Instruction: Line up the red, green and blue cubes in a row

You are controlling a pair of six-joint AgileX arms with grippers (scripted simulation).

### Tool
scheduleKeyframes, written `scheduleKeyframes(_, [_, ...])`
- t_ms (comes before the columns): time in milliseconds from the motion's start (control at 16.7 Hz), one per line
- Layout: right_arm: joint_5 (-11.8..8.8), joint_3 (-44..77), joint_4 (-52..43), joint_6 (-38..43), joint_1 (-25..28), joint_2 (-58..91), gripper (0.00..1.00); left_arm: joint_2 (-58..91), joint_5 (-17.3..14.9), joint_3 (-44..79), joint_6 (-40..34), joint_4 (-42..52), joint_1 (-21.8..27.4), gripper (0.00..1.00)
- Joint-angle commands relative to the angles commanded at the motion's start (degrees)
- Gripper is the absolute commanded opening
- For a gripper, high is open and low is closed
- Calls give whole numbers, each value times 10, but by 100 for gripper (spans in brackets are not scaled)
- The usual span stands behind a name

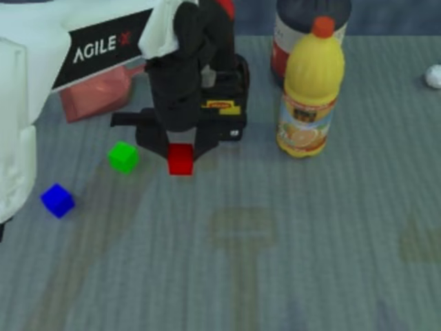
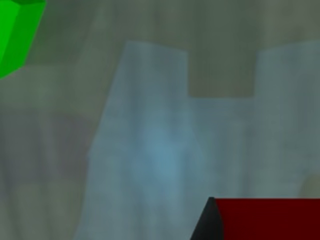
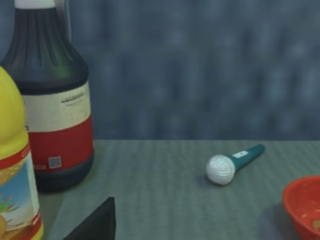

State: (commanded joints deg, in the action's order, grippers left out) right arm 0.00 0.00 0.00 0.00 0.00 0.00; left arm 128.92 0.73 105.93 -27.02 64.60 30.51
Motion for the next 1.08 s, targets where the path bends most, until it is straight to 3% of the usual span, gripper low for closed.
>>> scheduleKeyframes(540, [0, 0, 0, 0, 0, 0, 100, -215, 6, -302, -117, -66, 80, 0])
scheduleKeyframes(1080, [0, 0, 0, 0, 0, 0, 100, -247, 8, -347, -136, -87, 93, 0])
